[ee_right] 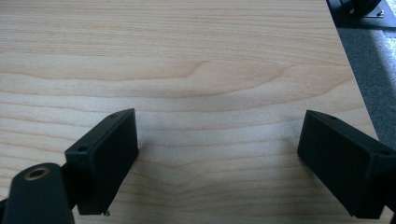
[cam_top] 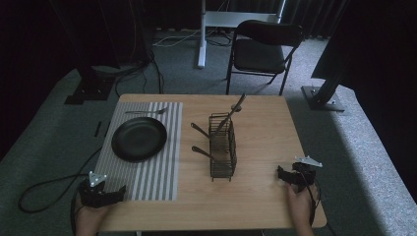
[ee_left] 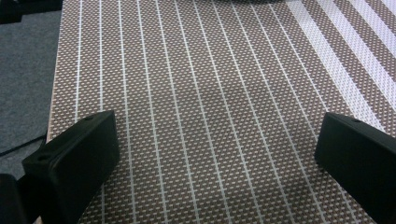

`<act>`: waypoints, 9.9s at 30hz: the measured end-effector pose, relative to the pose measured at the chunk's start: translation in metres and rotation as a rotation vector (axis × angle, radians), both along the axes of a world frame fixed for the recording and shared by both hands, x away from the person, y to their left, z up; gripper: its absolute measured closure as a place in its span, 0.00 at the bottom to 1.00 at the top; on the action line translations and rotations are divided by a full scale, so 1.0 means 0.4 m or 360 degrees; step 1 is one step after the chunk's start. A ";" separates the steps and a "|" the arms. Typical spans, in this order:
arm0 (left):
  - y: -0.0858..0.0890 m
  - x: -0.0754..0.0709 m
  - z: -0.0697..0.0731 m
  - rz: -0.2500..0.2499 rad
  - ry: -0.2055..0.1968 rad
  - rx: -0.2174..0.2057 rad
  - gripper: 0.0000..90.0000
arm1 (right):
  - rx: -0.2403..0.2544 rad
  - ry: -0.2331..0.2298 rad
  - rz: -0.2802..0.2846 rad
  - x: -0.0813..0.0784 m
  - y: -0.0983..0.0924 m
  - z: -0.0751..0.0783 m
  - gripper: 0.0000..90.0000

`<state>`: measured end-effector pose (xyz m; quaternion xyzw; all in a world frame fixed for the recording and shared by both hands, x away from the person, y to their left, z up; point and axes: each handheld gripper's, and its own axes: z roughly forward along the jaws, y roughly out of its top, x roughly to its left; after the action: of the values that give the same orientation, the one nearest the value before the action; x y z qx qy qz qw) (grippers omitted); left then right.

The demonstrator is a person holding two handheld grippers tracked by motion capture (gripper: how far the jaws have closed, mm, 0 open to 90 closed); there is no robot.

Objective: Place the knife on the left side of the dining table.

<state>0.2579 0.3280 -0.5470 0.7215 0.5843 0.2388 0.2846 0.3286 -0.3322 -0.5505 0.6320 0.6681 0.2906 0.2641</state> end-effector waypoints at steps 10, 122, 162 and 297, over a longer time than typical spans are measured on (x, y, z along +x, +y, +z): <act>0.001 0.000 0.000 -0.0006 0.0001 0.0001 0.00 | 0.0000 0.0000 -0.0001 0.000 0.000 0.000 0.13; -0.403 0.037 0.329 -0.0842 -0.0275 -0.0168 0.02 | -0.0002 -0.0002 -0.0001 0.006 0.000 0.000 0.13; -0.549 0.125 0.396 -0.0961 -0.0247 -0.0231 0.06 | -0.0001 -0.0002 -0.0002 0.006 0.000 0.000 0.13; -0.144 -0.006 0.346 -0.0510 -0.0172 -0.0628 0.93 | -0.0002 -0.0002 -0.0001 0.006 0.000 0.000 0.13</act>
<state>0.2555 0.2703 -0.4086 0.7215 0.4818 0.1101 0.4849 0.3309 -0.3324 -0.5506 0.6320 0.6678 0.2905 0.2650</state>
